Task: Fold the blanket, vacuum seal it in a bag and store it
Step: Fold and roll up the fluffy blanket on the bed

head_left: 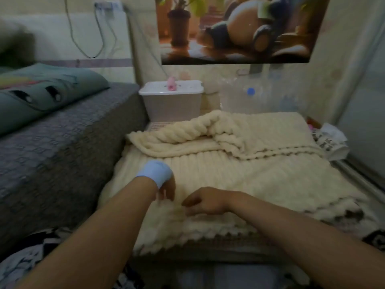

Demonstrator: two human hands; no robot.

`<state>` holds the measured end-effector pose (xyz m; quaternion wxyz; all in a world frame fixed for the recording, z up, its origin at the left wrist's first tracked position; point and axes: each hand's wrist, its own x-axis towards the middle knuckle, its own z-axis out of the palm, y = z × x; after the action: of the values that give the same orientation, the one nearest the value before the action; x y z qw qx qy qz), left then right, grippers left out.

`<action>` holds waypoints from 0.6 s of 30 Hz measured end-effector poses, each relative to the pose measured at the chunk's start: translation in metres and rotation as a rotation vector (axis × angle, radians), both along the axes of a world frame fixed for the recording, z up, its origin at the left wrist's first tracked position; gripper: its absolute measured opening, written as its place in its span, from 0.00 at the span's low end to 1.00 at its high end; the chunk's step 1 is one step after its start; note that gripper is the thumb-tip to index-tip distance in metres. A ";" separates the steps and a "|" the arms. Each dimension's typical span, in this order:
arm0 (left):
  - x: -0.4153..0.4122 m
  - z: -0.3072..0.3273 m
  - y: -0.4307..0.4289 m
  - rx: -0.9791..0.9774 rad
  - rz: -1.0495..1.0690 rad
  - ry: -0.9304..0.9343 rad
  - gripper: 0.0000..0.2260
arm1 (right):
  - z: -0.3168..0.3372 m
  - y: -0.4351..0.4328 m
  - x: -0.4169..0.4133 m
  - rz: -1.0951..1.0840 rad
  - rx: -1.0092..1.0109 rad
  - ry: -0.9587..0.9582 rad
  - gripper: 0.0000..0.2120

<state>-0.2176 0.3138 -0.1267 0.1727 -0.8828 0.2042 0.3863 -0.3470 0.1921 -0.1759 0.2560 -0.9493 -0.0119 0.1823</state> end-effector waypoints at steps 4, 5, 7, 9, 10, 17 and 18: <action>-0.053 0.014 -0.096 -0.404 -0.255 -0.053 0.14 | 0.009 -0.087 -0.039 -0.244 -0.160 -0.157 0.17; -0.065 0.014 -0.117 -0.465 -0.348 -0.086 0.13 | 0.010 -0.109 -0.051 -0.279 -0.239 -0.139 0.17; -0.087 0.011 -0.157 -0.540 -0.514 -0.161 0.12 | 0.011 -0.152 -0.079 -0.361 -0.337 -0.098 0.19; -0.110 0.004 -0.192 -0.572 -0.617 -0.205 0.13 | 0.012 -0.189 -0.104 -0.417 -0.397 -0.081 0.22; -0.123 -0.001 -0.212 -0.586 -0.646 -0.205 0.14 | 0.011 -0.207 -0.119 -0.442 -0.419 -0.076 0.25; -0.182 -0.046 -0.278 -0.658 -0.765 -0.130 0.34 | -0.009 -0.276 -0.177 -0.377 -0.528 0.297 0.55; -0.189 -0.052 -0.281 -0.682 -0.757 -0.135 0.38 | -0.014 -0.280 -0.178 -0.392 -0.520 0.267 0.58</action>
<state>-0.4062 0.0330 -0.1784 0.0154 -0.7761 0.6122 0.1505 -0.5254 -0.0875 -0.1903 0.0352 -0.9347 0.2511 0.2491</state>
